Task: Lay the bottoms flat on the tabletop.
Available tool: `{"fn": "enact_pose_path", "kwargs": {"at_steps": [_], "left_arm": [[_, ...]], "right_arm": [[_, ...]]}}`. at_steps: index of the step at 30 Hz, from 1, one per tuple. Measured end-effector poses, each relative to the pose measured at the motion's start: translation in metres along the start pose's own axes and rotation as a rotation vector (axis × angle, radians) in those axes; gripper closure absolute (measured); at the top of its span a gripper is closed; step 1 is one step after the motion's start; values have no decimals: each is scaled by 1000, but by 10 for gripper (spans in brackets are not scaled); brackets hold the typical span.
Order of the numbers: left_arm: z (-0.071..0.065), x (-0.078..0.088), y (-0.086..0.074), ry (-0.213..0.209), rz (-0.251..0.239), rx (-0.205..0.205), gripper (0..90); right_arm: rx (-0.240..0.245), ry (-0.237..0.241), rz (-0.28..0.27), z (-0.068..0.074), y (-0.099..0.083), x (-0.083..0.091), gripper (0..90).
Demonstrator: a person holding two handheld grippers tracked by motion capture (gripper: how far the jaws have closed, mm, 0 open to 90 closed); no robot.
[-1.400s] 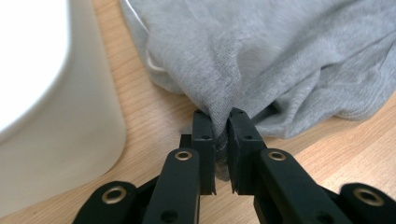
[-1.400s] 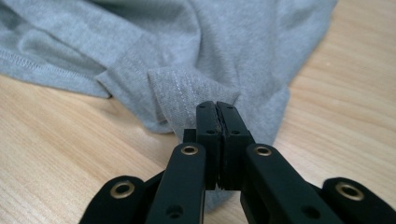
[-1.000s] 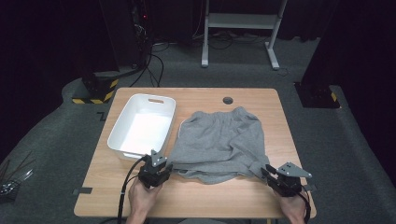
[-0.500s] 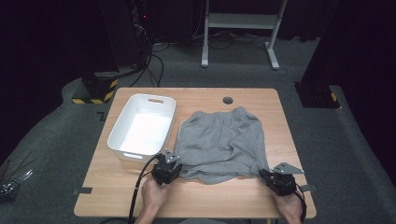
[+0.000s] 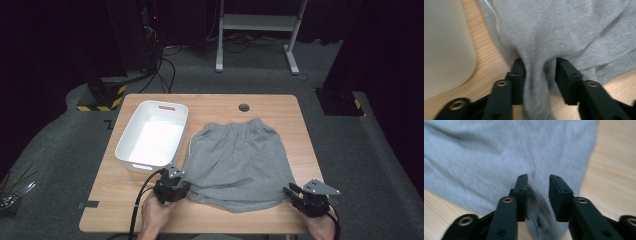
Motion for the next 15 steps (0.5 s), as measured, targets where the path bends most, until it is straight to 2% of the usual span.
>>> {"fn": "enact_pose_path", "kwargs": {"at_steps": [2, 5, 8, 11, 13, 15], "left_arm": [[-2, -3, 2, 10, -26, -7, 523], [-2, -6, 5, 2, -41, 3, 531], [-3, -8, 4, -1, -32, 10, 532], [-4, -10, 0, -2, -31, 5, 475], [-5, -11, -2, 15, -36, 5, 422], [-4, -11, -3, 18, -36, 12, 393]], "right_arm": [[-4, 0, -31, 0, 11, -3, 621], [1, 5, -37, 0, 28, -17, 583], [-2, 18, 13, -2, 37, -44, 542], [15, 32, 60, -1, 42, -67, 503], [38, 32, 91, 1, 43, -78, 536], [45, 54, 127, 2, 41, -84, 655]]}}
Point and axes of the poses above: each handheld gripper's, and its own axes: x roughly backward along the jaws, y roughly out of its top, z roughly to its left, the point moved 2 cm from there along -x, roughly forward along the jaws, and after that the axes turned 9 degrees about x, right-handed, at the moved point
